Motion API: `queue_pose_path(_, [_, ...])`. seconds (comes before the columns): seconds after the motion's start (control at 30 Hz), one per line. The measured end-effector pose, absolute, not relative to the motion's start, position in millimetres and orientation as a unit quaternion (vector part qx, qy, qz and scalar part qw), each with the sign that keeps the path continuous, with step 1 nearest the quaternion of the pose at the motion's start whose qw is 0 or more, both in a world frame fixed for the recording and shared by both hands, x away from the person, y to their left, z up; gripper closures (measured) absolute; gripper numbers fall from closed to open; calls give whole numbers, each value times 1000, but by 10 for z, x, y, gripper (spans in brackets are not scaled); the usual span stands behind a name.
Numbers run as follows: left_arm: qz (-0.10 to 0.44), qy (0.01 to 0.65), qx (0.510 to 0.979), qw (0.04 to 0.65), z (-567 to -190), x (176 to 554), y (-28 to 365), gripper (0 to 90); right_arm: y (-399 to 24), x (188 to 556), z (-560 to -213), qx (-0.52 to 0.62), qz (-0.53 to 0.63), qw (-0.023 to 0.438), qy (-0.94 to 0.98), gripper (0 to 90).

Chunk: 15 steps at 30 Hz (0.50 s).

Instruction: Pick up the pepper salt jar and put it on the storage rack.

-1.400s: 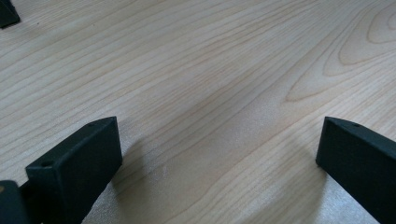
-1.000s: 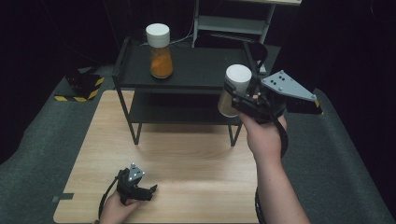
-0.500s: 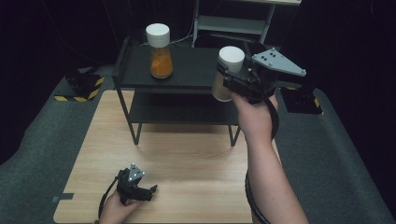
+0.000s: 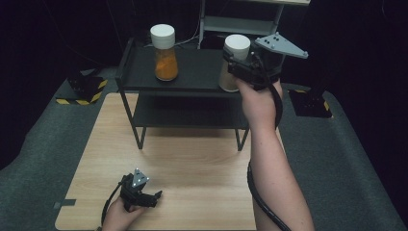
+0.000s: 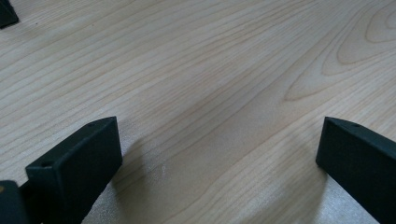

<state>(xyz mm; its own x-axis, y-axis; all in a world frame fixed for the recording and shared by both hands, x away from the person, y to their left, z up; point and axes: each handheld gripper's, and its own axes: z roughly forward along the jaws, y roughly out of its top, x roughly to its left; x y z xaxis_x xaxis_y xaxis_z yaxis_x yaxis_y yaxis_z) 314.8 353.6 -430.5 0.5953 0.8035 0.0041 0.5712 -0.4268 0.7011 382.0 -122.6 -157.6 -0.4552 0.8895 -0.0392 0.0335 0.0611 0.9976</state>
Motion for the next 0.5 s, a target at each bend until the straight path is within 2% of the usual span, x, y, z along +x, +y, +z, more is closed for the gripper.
queue_pose_path(0.5, [172, 415, 827, 337, -4304, 3149, 3536, 4, -1134, 4091, -1555, 385, 578, 360, 623, 338])
